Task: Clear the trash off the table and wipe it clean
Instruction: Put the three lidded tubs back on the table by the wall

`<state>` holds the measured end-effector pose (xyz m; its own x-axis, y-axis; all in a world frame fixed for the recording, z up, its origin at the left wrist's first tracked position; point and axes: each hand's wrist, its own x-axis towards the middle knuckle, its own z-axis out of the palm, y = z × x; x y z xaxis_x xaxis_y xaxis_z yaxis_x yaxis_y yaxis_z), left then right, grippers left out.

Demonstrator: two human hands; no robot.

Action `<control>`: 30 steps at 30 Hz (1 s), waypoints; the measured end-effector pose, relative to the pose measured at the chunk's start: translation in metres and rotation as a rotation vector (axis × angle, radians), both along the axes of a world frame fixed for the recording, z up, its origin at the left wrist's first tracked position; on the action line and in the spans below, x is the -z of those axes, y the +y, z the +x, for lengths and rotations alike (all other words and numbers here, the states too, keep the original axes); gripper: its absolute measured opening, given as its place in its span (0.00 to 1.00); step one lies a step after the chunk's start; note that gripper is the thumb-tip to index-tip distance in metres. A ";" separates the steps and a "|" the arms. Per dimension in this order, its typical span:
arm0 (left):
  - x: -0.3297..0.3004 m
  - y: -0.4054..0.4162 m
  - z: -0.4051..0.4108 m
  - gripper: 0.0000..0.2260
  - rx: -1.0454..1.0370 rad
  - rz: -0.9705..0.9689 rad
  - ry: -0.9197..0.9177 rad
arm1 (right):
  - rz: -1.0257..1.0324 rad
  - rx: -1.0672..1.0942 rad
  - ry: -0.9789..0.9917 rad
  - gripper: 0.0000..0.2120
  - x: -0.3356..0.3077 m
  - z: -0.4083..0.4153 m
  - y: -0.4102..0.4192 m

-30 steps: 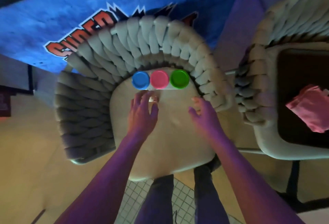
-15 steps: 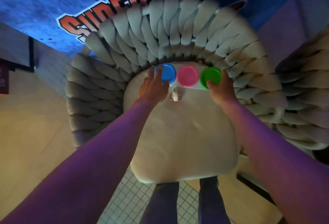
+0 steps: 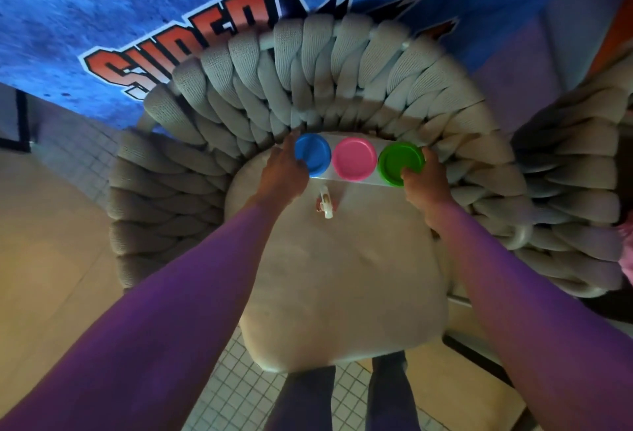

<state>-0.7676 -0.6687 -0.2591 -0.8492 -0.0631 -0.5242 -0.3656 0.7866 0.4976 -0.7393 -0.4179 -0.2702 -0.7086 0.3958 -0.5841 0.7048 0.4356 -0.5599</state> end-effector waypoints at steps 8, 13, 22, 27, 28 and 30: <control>-0.065 -0.004 0.009 0.27 -0.014 0.105 0.167 | -0.186 0.049 0.100 0.34 -0.051 0.018 0.023; -0.112 0.001 0.035 0.26 -0.020 0.149 0.254 | -0.212 0.129 0.175 0.31 -0.116 0.057 0.022; -0.202 0.056 0.103 0.23 0.074 0.183 0.364 | -0.089 0.285 0.318 0.33 -0.214 0.163 0.045; -0.245 0.114 0.160 0.23 0.250 0.340 0.433 | -0.050 0.472 0.353 0.30 -0.255 0.261 0.090; -0.244 0.114 0.163 0.23 0.248 0.357 0.423 | -0.055 0.487 0.371 0.30 -0.254 0.265 0.091; -0.252 0.129 0.180 0.23 0.266 0.387 0.427 | -0.063 0.546 0.400 0.30 -0.263 0.293 0.100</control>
<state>-0.5877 -0.5398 -0.0072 -0.9491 0.3052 -0.0784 0.1112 0.5570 0.8230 -0.4468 -0.3181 -0.0075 -0.5835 0.7319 -0.3519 0.5477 0.0347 -0.8359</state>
